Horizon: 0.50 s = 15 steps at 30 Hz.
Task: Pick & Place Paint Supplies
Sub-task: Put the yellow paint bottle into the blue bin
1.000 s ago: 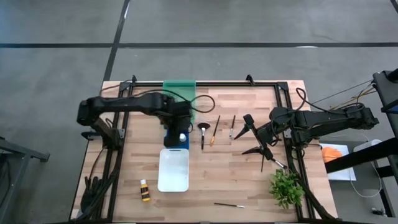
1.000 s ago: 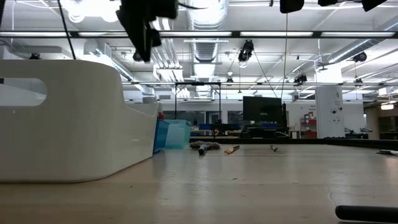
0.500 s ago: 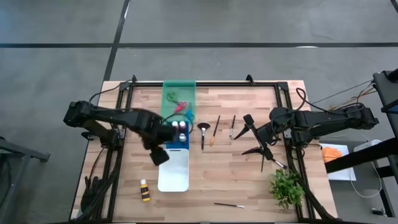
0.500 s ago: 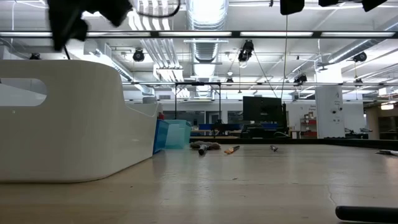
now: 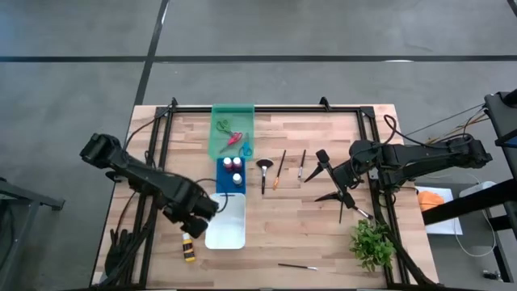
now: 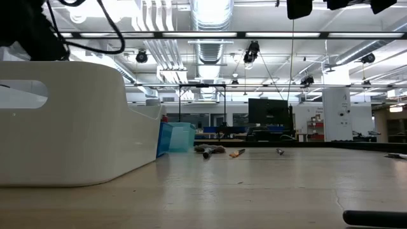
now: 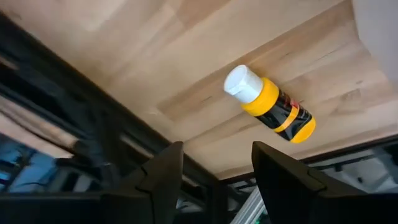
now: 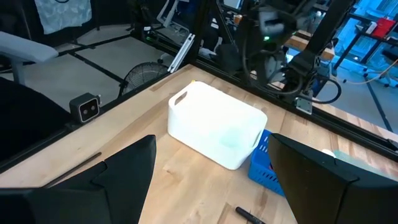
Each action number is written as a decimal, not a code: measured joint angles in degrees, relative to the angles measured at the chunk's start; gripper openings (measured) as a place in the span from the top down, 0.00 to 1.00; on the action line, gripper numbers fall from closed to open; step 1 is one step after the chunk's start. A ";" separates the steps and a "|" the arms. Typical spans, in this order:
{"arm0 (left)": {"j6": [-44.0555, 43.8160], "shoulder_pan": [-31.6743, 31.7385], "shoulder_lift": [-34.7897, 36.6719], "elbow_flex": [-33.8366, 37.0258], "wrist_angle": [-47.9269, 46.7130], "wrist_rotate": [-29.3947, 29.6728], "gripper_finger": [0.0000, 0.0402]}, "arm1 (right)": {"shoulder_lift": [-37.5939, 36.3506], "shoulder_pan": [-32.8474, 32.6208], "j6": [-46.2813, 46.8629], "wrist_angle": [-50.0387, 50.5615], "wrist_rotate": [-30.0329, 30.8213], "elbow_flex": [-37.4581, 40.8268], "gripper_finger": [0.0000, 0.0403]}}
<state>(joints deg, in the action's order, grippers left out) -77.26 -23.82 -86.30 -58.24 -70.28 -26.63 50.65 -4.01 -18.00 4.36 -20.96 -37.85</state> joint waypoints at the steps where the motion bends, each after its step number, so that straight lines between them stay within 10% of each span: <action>1: -1.71 -0.97 0.00 0.98 2.13 -0.26 0.50 | 0.00 0.00 -0.02 0.01 -0.04 0.02 0.24; 15: -16.38 -5.90 0.00 9.37 18.77 -1.46 0.50 | 0.00 0.00 -0.57 0.09 -0.16 0.03 0.24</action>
<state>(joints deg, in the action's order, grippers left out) -93.64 -29.71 -86.30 -48.87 -51.51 -28.10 50.65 -4.01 -18.57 4.45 -21.12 -37.82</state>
